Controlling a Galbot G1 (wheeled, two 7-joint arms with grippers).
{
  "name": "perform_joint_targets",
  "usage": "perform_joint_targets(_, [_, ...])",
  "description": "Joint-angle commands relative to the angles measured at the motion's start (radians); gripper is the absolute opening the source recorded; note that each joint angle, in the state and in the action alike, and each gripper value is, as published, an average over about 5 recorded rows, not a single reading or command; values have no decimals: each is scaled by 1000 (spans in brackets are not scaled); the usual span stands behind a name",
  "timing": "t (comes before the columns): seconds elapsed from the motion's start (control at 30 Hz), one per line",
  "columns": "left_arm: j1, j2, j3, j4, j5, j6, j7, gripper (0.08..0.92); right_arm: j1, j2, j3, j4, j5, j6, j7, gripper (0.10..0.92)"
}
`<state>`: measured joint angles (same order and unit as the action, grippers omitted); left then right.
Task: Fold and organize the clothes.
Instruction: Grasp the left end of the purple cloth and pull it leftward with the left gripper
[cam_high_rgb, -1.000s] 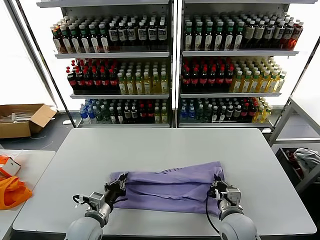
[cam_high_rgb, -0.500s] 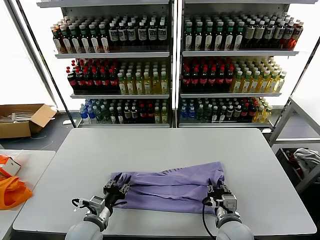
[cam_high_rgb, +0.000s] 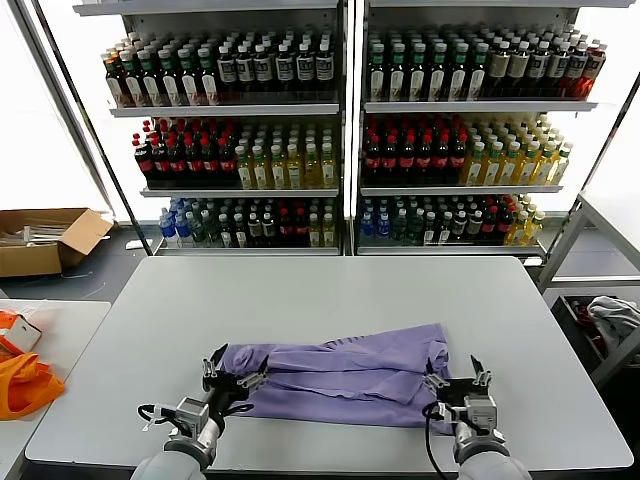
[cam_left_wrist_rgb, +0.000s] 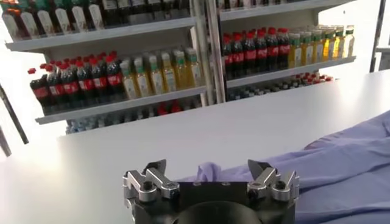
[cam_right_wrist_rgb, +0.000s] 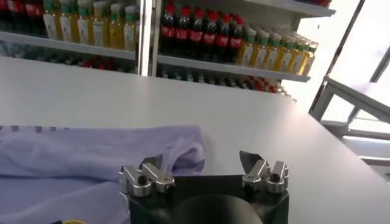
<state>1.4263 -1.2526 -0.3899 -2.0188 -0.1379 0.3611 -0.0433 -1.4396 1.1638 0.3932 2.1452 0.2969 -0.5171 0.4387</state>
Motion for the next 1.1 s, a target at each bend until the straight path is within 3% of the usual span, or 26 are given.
perform_joint_targets(0.03, [36, -72, -36, -12, -6, 0, -41, 822, -21, -11, 61, 82, -2, 1, -1, 822])
perform_joint_targets(0.3, [22, -103, -43, 13, -114, 12, -105, 823, -21, -8, 44, 101, -4, 1, -1, 823])
perform_joint_targets(1.1, [-11, -107, -38, 117, -165, 37, -113, 822, -33, 6, 14, 78, -20, 37, -7, 823])
